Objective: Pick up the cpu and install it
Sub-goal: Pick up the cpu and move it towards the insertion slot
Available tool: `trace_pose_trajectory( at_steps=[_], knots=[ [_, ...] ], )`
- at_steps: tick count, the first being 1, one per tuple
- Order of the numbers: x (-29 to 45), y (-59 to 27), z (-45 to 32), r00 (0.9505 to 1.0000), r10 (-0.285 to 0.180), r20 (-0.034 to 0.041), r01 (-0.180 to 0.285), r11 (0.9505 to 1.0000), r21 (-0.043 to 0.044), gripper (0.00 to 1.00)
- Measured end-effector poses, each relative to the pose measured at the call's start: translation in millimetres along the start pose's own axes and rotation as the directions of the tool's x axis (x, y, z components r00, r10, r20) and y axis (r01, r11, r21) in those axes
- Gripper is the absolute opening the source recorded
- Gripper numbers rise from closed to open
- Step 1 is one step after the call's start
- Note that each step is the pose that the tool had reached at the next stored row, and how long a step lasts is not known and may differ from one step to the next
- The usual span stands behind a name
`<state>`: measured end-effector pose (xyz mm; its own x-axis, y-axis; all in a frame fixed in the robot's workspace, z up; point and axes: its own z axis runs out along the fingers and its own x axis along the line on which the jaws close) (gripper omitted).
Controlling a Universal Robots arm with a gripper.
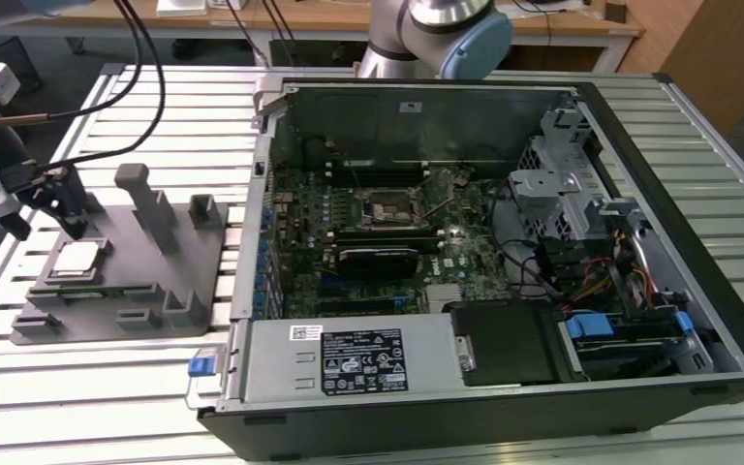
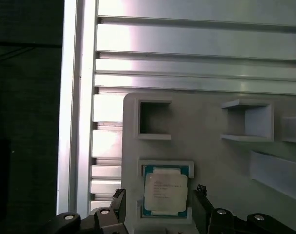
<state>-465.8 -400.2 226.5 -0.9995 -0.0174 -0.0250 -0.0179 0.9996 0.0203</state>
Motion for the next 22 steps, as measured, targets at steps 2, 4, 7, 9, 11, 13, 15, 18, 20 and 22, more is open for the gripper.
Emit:
trace_pose_trajectory(
  at_steps=[2, 4, 7, 9, 11, 13, 15, 18, 20, 22],
  knots=[
    [-0.6, -0.2, 3.2, 1.0000, 0.000, 0.0000, 0.000, 1.0000, 0.0000, 0.64],
    [-1.9, -0.6, 6.8, 1.0000, 0.000, -0.0001, 0.000, 1.0000, 0.0001, 0.64],
    [-2.1, -0.7, 11.9, 1.0000, 0.002, 0.0001, -0.002, 1.0000, 0.0005, 0.64],
    [-2.3, -0.8, 14.4, 1.0000, 0.001, 0.0001, -0.001, 1.0000, 0.0007, 0.64],
    [-2.4, -0.8, 16.6, 1.0000, 0.002, 0.0000, -0.002, 1.0000, 0.0008, 0.64],
    [-2.6, -0.8, 18.2, 1.0000, 0.002, 0.0000, -0.002, 1.0000, 0.0008, 0.64],
    [-2.8, -0.9, 19.4, 1.0000, 0.002, 0.0000, -0.002, 1.0000, 0.0008, 0.64],
    [-2.9, -0.9, 21.5, 1.0000, 0.003, 0.0000, -0.003, 1.0000, 0.0010, 0.72],
    [-2.9, -1.0, 23.8, 1.0000, 0.005, 0.0001, -0.005, 1.0000, 0.0017, 0.72],
    [-2.8, -1.1, 26.7, 1.0000, 0.009, 0.0001, -0.009, 1.0000, 0.0026, 0.72]
  ],
)
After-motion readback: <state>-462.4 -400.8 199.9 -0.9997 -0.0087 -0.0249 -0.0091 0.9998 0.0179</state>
